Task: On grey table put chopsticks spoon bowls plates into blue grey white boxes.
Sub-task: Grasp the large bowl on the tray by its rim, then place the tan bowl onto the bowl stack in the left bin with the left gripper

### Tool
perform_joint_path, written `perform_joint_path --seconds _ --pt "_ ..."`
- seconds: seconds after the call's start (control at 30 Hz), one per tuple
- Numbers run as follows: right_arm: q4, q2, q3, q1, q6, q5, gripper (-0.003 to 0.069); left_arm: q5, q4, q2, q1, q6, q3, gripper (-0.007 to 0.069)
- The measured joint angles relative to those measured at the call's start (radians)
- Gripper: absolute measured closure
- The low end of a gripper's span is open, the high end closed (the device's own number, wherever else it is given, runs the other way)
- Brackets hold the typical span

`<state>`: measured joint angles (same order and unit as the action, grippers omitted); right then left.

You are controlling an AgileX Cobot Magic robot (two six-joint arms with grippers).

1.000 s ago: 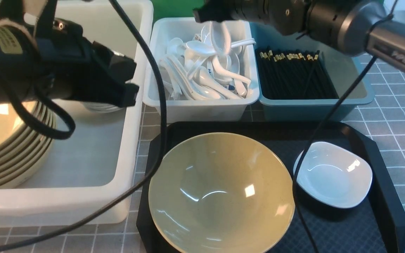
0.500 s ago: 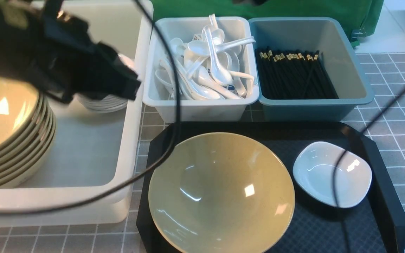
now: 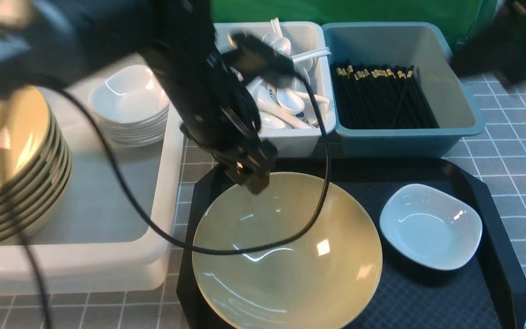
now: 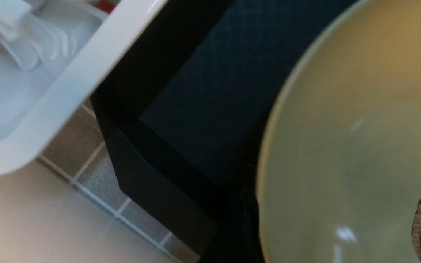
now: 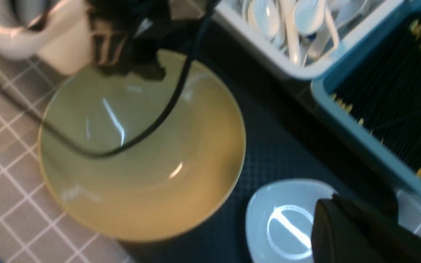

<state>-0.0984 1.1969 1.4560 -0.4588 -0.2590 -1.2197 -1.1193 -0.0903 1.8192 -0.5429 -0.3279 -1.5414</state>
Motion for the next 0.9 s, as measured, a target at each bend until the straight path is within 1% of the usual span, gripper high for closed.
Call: perform_joint_path --seconds 0.23,0.37,0.47,0.5,0.57,0.6,0.63,0.7,0.77,0.83,0.9 --pt "0.000 -0.160 -0.231 0.000 0.015 0.076 0.0626 0.063 0.010 0.115 0.000 0.005 0.000 0.0097" --pt "0.000 -0.179 -0.290 0.000 0.026 0.090 0.0624 0.086 0.004 0.160 0.000 0.014 0.000 0.0111" --pt "0.000 -0.177 -0.316 0.000 0.026 0.098 0.0625 0.077 -0.002 0.187 0.000 0.050 -0.001 0.0244" --pt "0.000 -0.175 -0.318 0.000 0.026 0.101 0.0625 0.065 -0.008 0.189 0.000 0.058 -0.002 0.0328" --pt "0.000 -0.170 -0.318 0.000 0.026 0.120 0.0625 0.015 -0.021 0.180 0.000 0.058 -0.012 0.0452" --pt "0.000 -0.169 -0.318 0.000 0.026 0.120 0.0625 0.015 -0.021 0.180 0.000 0.058 -0.014 0.0452" --pt "-0.001 -0.163 -0.318 0.000 0.026 0.140 0.0625 -0.026 -0.048 0.161 0.000 0.063 -0.026 0.0521" --pt "-0.023 -0.144 -0.310 0.000 0.007 0.159 0.0625 -0.060 -0.064 0.125 -0.001 0.064 -0.047 0.0584" --pt "-0.063 -0.115 -0.283 -0.001 -0.030 0.154 0.0625 -0.069 -0.066 0.081 0.000 0.064 -0.068 0.0615" --pt "-0.090 -0.083 -0.245 -0.015 -0.057 0.145 0.0625 -0.070 -0.064 0.032 0.008 0.066 -0.083 0.0621" --pt "-0.112 -0.035 -0.177 -0.062 -0.083 0.144 0.0625 -0.074 -0.066 -0.044 0.040 0.056 -0.099 0.0621"
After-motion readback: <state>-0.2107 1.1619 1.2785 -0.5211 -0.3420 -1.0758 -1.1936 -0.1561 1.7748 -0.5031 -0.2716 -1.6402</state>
